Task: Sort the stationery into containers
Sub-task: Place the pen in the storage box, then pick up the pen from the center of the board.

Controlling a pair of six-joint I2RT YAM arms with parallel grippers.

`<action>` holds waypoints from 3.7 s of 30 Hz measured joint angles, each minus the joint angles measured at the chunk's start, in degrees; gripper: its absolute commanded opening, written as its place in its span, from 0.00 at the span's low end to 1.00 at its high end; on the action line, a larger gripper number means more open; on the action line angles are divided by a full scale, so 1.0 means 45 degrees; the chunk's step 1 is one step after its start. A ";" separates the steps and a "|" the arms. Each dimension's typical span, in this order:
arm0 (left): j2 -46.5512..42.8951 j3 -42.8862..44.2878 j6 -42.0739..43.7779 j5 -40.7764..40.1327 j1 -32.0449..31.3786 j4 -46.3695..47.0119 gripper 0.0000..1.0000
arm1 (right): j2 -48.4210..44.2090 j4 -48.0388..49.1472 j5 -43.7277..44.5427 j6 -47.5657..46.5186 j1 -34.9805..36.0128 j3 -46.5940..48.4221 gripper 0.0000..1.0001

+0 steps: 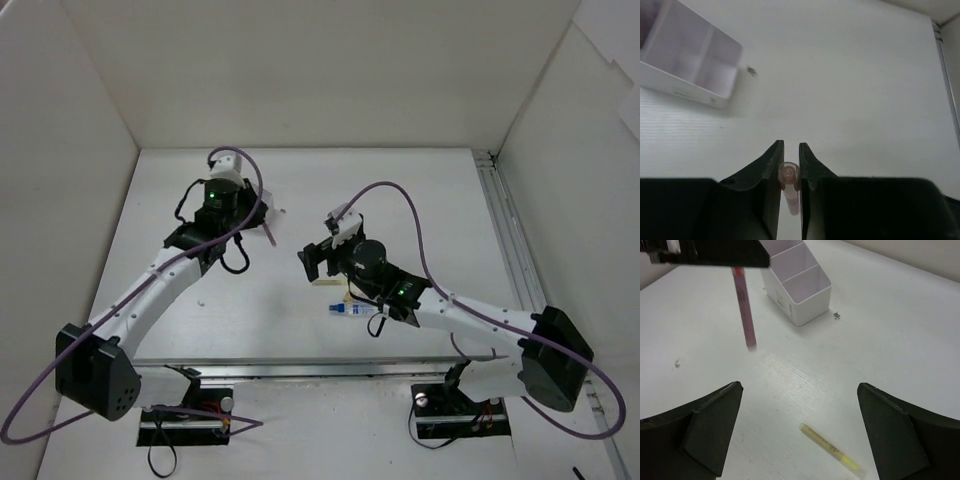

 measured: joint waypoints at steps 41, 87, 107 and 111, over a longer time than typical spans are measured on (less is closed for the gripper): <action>0.5809 0.3011 0.3517 0.0364 0.5037 0.5212 1.00 | -0.3269 -0.5736 0.1273 -0.0058 -0.0214 -0.1797 0.98; -0.8184 -0.4367 0.0923 0.0199 0.3497 -0.2424 1.00 | 0.5357 -0.4454 -0.2433 -0.1613 -0.2822 0.1608 0.00; -0.2579 -0.2327 0.0053 0.2361 0.0185 0.1010 1.00 | 0.0792 -0.2254 -0.4085 -0.2259 -0.1778 0.0699 0.00; -0.1457 -0.1651 -0.0005 0.1957 -0.0491 0.1263 0.98 | 0.0704 -0.2142 -0.4129 -0.2050 -0.1671 0.0651 0.00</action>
